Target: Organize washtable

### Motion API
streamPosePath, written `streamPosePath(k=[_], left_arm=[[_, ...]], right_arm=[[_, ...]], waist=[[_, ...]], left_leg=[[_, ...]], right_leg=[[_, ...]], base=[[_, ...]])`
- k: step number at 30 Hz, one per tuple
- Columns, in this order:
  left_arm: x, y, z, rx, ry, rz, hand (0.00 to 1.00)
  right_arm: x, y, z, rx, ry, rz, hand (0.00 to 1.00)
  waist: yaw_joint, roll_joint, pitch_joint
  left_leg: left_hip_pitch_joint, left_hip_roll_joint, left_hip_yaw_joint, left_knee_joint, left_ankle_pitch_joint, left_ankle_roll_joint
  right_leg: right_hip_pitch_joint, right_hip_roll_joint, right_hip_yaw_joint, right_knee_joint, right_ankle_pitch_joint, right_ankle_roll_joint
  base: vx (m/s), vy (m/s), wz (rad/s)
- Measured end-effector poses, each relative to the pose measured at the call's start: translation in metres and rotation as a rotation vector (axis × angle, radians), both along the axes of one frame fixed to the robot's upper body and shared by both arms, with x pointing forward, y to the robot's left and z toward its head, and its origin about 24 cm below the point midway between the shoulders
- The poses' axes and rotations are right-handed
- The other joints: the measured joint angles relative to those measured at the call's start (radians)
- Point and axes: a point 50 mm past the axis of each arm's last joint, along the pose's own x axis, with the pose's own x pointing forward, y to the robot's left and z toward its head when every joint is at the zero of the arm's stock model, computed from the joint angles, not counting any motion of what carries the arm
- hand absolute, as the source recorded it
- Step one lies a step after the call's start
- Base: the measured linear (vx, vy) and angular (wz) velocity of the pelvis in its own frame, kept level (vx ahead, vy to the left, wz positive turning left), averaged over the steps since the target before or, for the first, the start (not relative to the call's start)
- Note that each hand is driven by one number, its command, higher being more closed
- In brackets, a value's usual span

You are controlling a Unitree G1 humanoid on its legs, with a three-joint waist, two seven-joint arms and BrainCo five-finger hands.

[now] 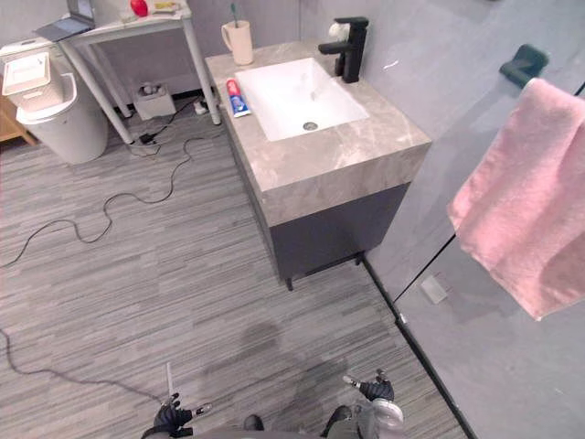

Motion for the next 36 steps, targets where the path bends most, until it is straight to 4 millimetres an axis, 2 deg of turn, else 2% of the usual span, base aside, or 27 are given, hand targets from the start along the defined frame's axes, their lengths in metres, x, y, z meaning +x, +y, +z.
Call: streamPosePath(k=[2,4,7,8,10,11,12,13,14,16,17,18,19,21,22,23,24,26,27,28,29,30,31,32,33,34,36], left_arm=[[-0.007,0.001,-0.001,-0.020,0.006,0.069,0.00],[-0.006,0.005,-0.001,-0.030,-0.005,0.115,0.00],[-0.009,0.008,-0.001,-0.047,-0.012,0.181,0.00],[-0.012,0.006,-0.002,-0.054,-0.005,0.192,0.00],[-0.015,0.004,-0.004,-0.067,0.003,0.228,0.00],[-0.017,0.003,-0.005,-0.075,0.009,0.235,0.00],[-0.016,0.006,-0.004,-0.068,0.008,0.235,0.00],[-0.017,0.007,-0.004,-0.067,0.011,0.233,0.00],[-0.016,0.008,-0.005,-0.063,0.017,0.225,0.00],[-0.013,0.007,-0.003,-0.061,0.005,0.210,0.00],[-0.009,0.009,-0.002,-0.051,-0.009,0.186,0.00],[-0.006,0.010,-0.001,-0.047,-0.018,0.176,0.00],[0.001,0.012,0.001,-0.041,-0.035,0.160,0.00],[0.009,0.006,0.002,-0.051,-0.051,0.136,0.00],[0.012,0.006,0.003,-0.054,-0.058,0.137,0.00],[0.019,0.004,0.004,-0.061,-0.074,0.136,0.00],[0.028,-0.001,0.005,-0.073,-0.093,0.132,0.00],[0.033,-0.008,0.005,-0.094,-0.104,0.135,0.00],[0.034,-0.009,0.006,-0.098,-0.110,0.141,0.00],[0.034,-0.008,0.006,-0.098,-0.110,0.150,0.00],[0.034,-0.016,0.004,-0.120,-0.100,0.159,0.00],[0.034,-0.021,0.003,-0.134,-0.098,0.149,0.00],[0.035,-0.024,0.003,-0.141,-0.103,0.138,0.00],[0.039,-0.028,0.004,-0.154,-0.111,0.134,0.00],[0.041,-0.027,0.005,-0.154,-0.123,0.153,0.00],[0.042,-0.027,0.006,-0.157,-0.132,0.161,0.00],[0.047,-0.027,0.009,-0.159,-0.163,0.172,0.00]], right_arm=[[-0.008,-0.007,-0.002,-0.015,0.023,-0.009,0.00],[-0.009,-0.009,-0.002,-0.019,0.026,-0.016,0.00],[-0.001,-0.012,0.002,-0.033,0.006,-0.001,0.00],[0.005,-0.014,0.004,-0.045,-0.006,0.021,0.00],[0.014,-0.015,0.008,-0.063,-0.022,0.059,0.00],[0.019,-0.011,0.009,-0.059,-0.032,0.076,0.00],[0.019,-0.004,0.008,-0.051,-0.030,0.097,0.00],[0.018,-0.002,0.007,-0.047,-0.025,0.101,0.00],[0.013,0.000,0.004,-0.038,-0.004,0.100,0.00],[0.011,-0.003,0.004,-0.041,0.002,0.096,0.00],[0.012,-0.005,0.004,-0.045,0.000,0.092,0.00],[0.012,-0.004,0.004,-0.039,-0.003,0.084,0.00],[0.014,-0.002,0.005,-0.030,-0.014,0.074,0.00],[0.019,0.002,0.007,-0.022,-0.041,0.075,0.00],[0.021,0.003,0.009,-0.018,-0.056,0.073,0.00],[0.026,0.005,0.012,-0.012,-0.091,0.066,0.00],[0.033,0.008,0.016,-0.005,-0.124,0.059,0.00],[0.034,0.009,0.017,0.003,-0.140,0.047,0.00],[0.029,0.012,0.015,0.013,-0.132,0.037,0.00],[0.026,0.014,0.014,0.020,-0.129,0.029,0.00],[0.027,0.012,0.015,0.022,-0.138,0.005,0.00],[0.026,0.009,0.017,0.017,-0.149,-0.011,0.00],[0.026,0.008,0.018,0.014,-0.156,-0.015,0.00],[0.024,0.007,0.019,0.011,-0.166,-0.023,0.00],[0.021,0.007,0.018,0.011,-0.158,-0.029,0.00],[0.020,0.006,0.017,0.013,-0.151,-0.033,0.00],[0.016,0.008,0.015,0.024,-0.134,-0.038,0.00]], waist=[[0.000,0.003,0.012],[-0.001,-0.011,0.031],[0.010,-0.025,0.043],[0.032,-0.024,0.045],[0.034,-0.015,0.039],[0.034,-0.028,0.041],[0.030,-0.040,0.038],[0.028,-0.041,0.038],[0.026,-0.046,0.039],[0.021,-0.041,0.040],[0.003,-0.040,0.043],[-0.006,-0.037,0.045],[-0.022,-0.037,0.054],[-0.031,-0.039,0.079],[-0.030,-0.046,0.085],[-0.031,-0.034,0.107],[-0.034,-0.042,0.118],[-0.041,-0.044,0.120],[-0.039,-0.069,0.117],[-0.039,-0.079,0.112],[-0.036,-0.063,0.107],[-0.046,-0.039,0.099],[-0.057,-0.029,0.099],[-0.073,-0.016,0.099],[-0.070,-0.008,0.099],[-0.064,-0.005,0.100],[-0.050,-0.005,0.101]], left_leg=[[-0.048,0.052,0.107,0.055,-0.006,0.003],[-0.065,0.055,0.136,0.050,-0.004,0.000],[-0.150,0.074,0.143,0.029,0.017,-0.032],[-0.172,0.086,0.144,0.053,0.032,-0.054],[-0.164,0.075,0.183,0.103,0.051,-0.033],[-0.161,0.054,0.213,0.144,0.002,0.015],[-0.179,0.044,0.220,0.231,-0.075,0.030],[-0.180,0.037,0.226,0.263,-0.109,0.042],[-0.157,0.002,0.240,0.274,-0.149,0.058],[-0.100,-0.055,0.249,0.229,-0.153,0.098],[-0.055,-0.080,0.226,0.183,-0.155,0.114],[-0.030,-0.085,0.209,0.159,-0.154,0.117],[0.032,-0.098,0.185,0.105,-0.148,0.121],[0.150,-0.121,0.167,0.030,-0.146,0.122],[0.180,-0.123,0.162,0.014,-0.148,0.122],[0.224,-0.122,0.147,-0.016,-0.152,0.117],[0.256,-0.120,0.137,-0.039,-0.152,0.117],[0.293,-0.122,0.106,-0.068,-0.162,0.099],[0.340,-0.140,0.075,-0.081,-0.183,0.058],[0.363,-0.142,0.060,-0.082,-0.193,0.041],[0.395,-0.121,0.048,-0.070,-0.197,0.034],[0.372,-0.085,0.036,0.022,-0.202,0.025],[0.342,-0.064,0.033,0.100,-0.207,0.014],[0.269,-0.007,0.023,0.296,-0.192,-0.015],[0.200,0.058,0.014,0.511,-0.151,-0.073],[0.176,0.092,0.015,0.601,-0.150,-0.080],[0.071,0.175,0.036,0.796,-0.163,-0.061]], right_leg=[[0.013,-0.026,-0.078,-0.003,0.001,0.001],[0.029,-0.050,-0.100,-0.003,0.001,0.001],[0.032,-0.087,-0.085,-0.006,0.007,0.041],[0.030,-0.107,-0.051,-0.006,0.016,0.069],[0.033,-0.140,-0.005,-0.009,0.027,0.114],[0.044,-0.167,0.022,-0.021,0.033,0.139],[0.046,-0.204,0.037,-0.014,0.048,0.163],[0.043,-0.230,0.047,0.015,0.064,0.172],[0.010,-0.310,0.062,0.142,0.050,0.153],[-0.102,-0.407,0.128,0.425,0.000,-0.112],[-0.173,-0.362,0.291,0.573,-0.062,-0.050],[-0.194,-0.308,0.368,0.623,-0.101,0.001],[-0.223,-0.208,0.457,0.703,-0.172,0.026],[-0.275,-0.102,0.441,0.762,-0.257,-0.055],[-0.296,-0.071,0.435,0.759,-0.270,-0.072],[-0.360,-0.007,0.429,0.726,-0.279,-0.083],[-0.416,0.042,0.424,0.637,-0.261,-0.078],[-0.452,0.077,0.406,0.458,-0.180,-0.070],[-0.445,0.091,0.413,0.313,-0.069,-0.071],[-0.438,0.088,0.439,0.326,0.022,-0.120],[-0.434,0.090,0.438,0.397,-0.002,-0.162],[-0.418,0.088,0.411,0.420,-0.053,-0.166],[-0.402,0.088,0.395,0.418,-0.071,-0.163],[-0.358,0.095,0.372,0.409,-0.094,-0.175],[-0.299,0.120,0.372,0.387,-0.118,-0.182],[-0.265,0.138,0.378,0.371,-0.128,-0.184],[-0.140,0.188,0.412,0.298,-0.154,-0.190]], base=[[-0.05,0.064,1.13],[-0.04,0.111,1.04],[-0.08,0.192,0.56],[0.03,0.255,-0.10],[0.11,0.316,-0.24],[0.25,0.430,-0.29],[0.27,0.424,-0.29],[0.30,0.444,-0.21],[0.29,0.415,-0.14],[0.31,0.397,0.03],[0.27,0.229,0.32],[0.37,0.202,0.58],[0.38,0.123,0.61],[0.41,0.114,0.45],[0.36,0.062,0.34],[0.37,0.027,0.45],[0.38,0.016,0.53],[0.47,-0.027,0.70],[0.66,-0.089,0.80],[0.71,-0.131,0.65],[0.70,-0.182,0.47],[0.57,-0.177,0.46],[0.54,-0.198,0.61],[0.53,-0.182,0.45],[0.52,-0.159,0.20],[0.50,-0.124,-0.27],[0.44,-0.077,-0.54]])
